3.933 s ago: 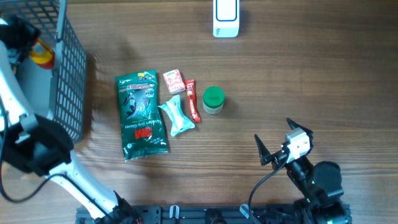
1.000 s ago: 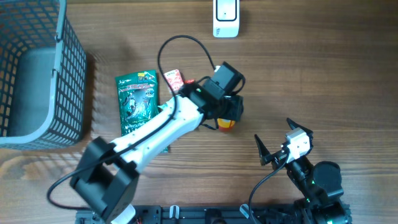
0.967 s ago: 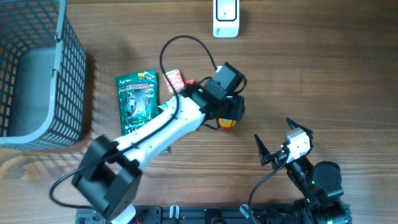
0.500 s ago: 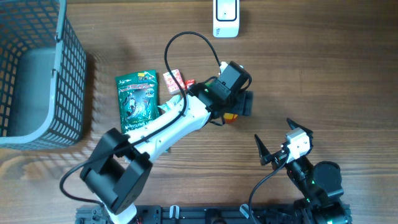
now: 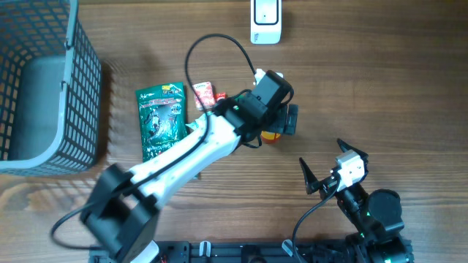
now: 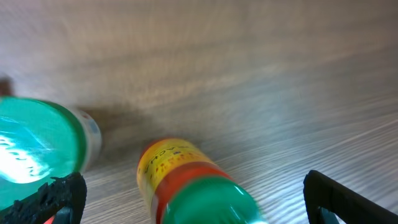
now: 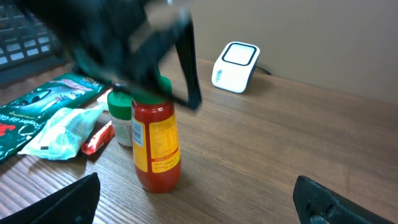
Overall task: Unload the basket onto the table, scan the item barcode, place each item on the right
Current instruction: 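Carry the sauce bottle out and stand it right of the jar, then release the bottle and retract the left arm to the rest pose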
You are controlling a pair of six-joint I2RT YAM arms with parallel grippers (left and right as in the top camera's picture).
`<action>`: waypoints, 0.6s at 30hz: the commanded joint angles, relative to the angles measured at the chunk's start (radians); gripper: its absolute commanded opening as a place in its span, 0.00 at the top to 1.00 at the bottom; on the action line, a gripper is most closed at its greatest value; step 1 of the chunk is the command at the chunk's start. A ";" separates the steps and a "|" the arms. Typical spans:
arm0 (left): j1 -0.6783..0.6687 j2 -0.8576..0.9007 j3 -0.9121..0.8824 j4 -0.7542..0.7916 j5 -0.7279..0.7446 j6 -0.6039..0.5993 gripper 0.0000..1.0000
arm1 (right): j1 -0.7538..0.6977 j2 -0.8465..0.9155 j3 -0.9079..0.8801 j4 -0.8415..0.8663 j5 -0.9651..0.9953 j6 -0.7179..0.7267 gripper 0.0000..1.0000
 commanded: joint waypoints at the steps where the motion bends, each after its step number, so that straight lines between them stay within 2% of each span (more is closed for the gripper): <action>1: -0.005 -0.141 0.061 0.005 -0.190 0.002 0.00 | -0.003 -0.011 0.008 0.002 -0.013 -0.005 0.00; 3: -0.005 -0.182 0.103 0.030 -0.315 0.007 0.00 | -0.003 -0.011 0.008 0.002 -0.013 -0.005 0.00; 6: -0.005 -0.245 0.188 0.145 -0.491 0.056 0.00 | -0.003 -0.011 0.008 0.002 -0.013 -0.005 0.00; 10: -0.005 -0.290 0.290 0.375 -0.516 0.290 0.00 | -0.003 -0.011 0.008 0.002 -0.013 -0.005 0.00; 12: -0.005 -0.305 0.341 0.434 -0.516 0.412 0.00 | -0.003 -0.011 0.008 0.002 -0.013 -0.005 0.00; 15: -0.006 -0.338 0.399 0.386 -0.517 0.609 0.00 | -0.003 -0.011 0.008 0.002 -0.013 -0.005 0.00; 18: -0.006 -0.380 0.402 0.281 -0.531 0.738 0.00 | -0.003 -0.011 0.008 0.002 -0.013 -0.005 0.00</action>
